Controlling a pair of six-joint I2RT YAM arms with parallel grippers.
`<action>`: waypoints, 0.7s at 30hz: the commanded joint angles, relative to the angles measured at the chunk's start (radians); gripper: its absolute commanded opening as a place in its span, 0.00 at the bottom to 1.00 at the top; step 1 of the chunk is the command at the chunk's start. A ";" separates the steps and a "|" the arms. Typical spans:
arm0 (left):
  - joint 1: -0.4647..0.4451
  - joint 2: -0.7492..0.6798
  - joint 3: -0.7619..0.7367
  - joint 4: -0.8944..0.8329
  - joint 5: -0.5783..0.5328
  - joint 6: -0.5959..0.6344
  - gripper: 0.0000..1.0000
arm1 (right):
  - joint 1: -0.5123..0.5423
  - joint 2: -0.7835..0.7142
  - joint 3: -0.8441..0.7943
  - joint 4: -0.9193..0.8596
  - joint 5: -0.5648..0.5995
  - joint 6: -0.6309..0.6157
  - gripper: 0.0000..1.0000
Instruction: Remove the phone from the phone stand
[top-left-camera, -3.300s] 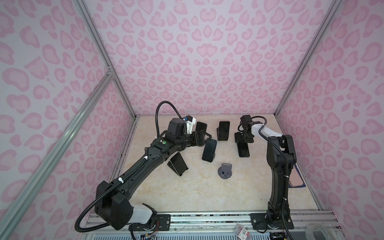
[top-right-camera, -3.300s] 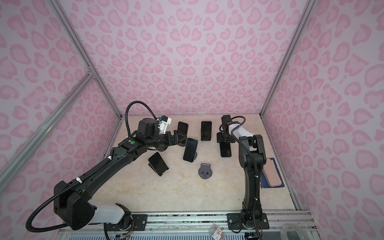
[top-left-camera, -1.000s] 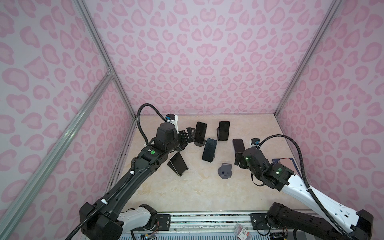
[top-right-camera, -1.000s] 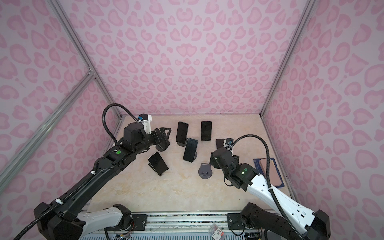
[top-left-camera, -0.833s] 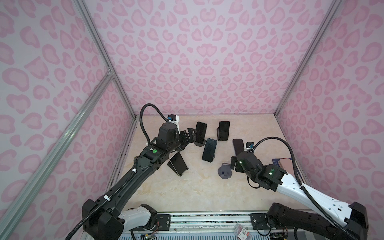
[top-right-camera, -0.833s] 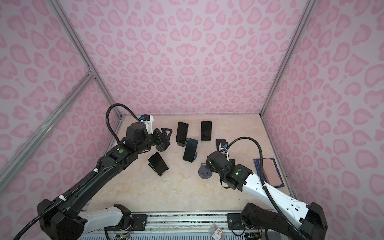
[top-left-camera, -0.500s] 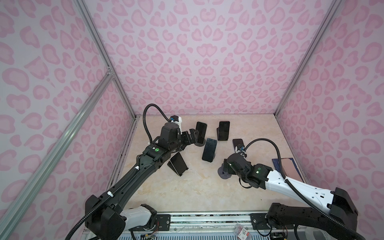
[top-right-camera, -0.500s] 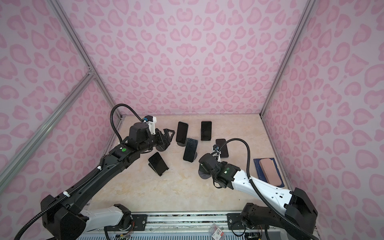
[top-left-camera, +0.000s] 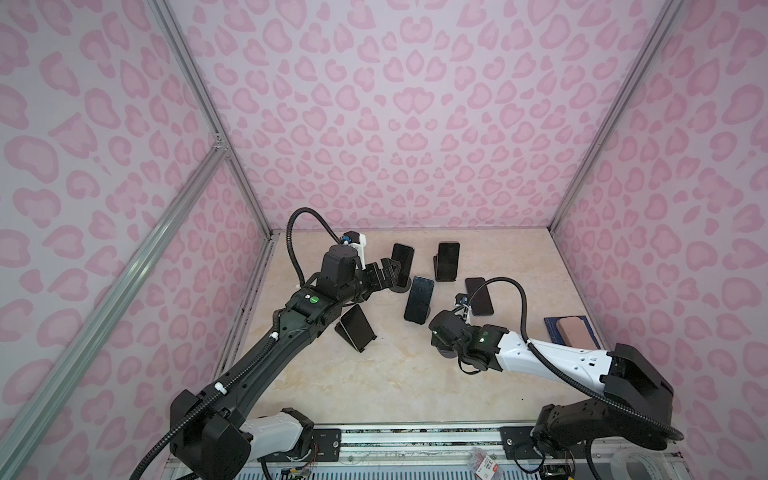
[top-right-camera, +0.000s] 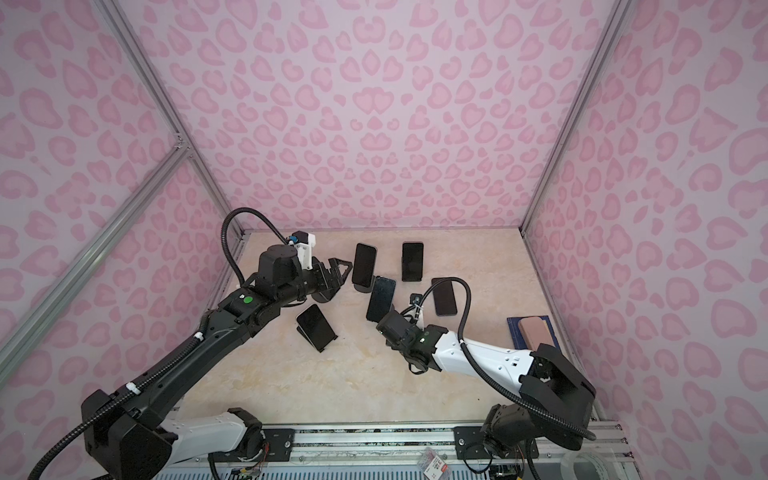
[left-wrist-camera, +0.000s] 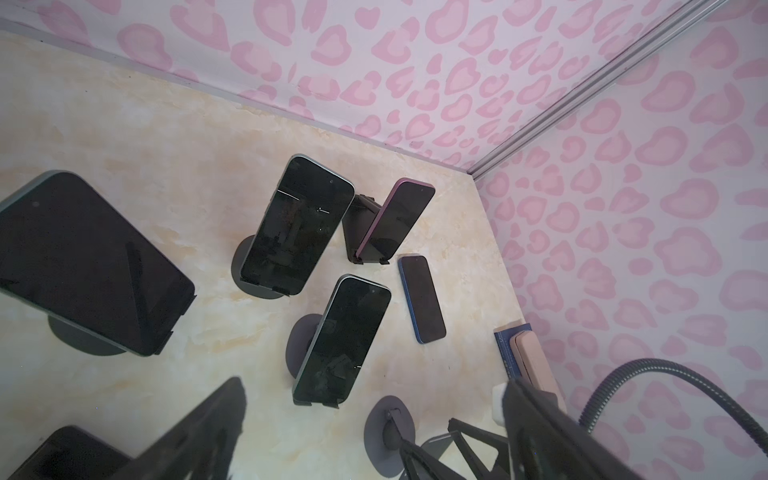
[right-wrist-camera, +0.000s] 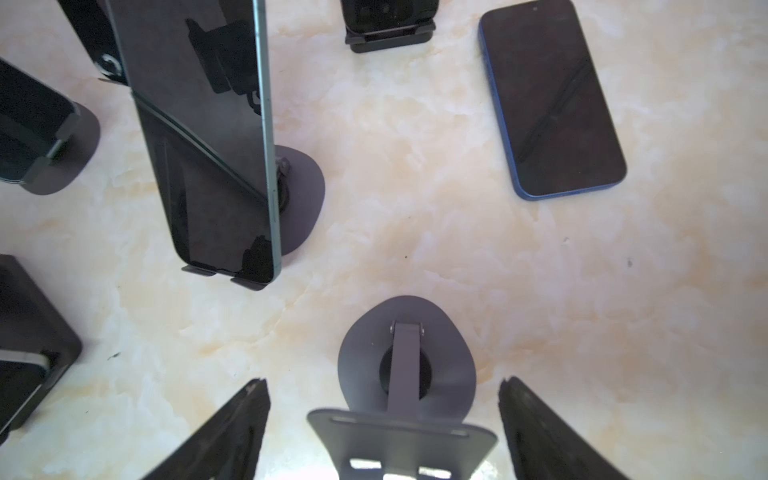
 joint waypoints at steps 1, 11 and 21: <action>-0.001 -0.002 0.001 0.048 0.008 -0.005 0.99 | 0.018 0.029 0.004 -0.035 0.078 0.053 0.86; -0.001 -0.002 -0.002 0.054 0.012 -0.009 0.99 | 0.028 0.053 0.014 -0.083 0.099 0.079 0.80; -0.004 -0.001 -0.003 0.056 0.014 -0.007 0.99 | 0.028 -0.006 -0.022 -0.071 -0.005 -0.019 0.77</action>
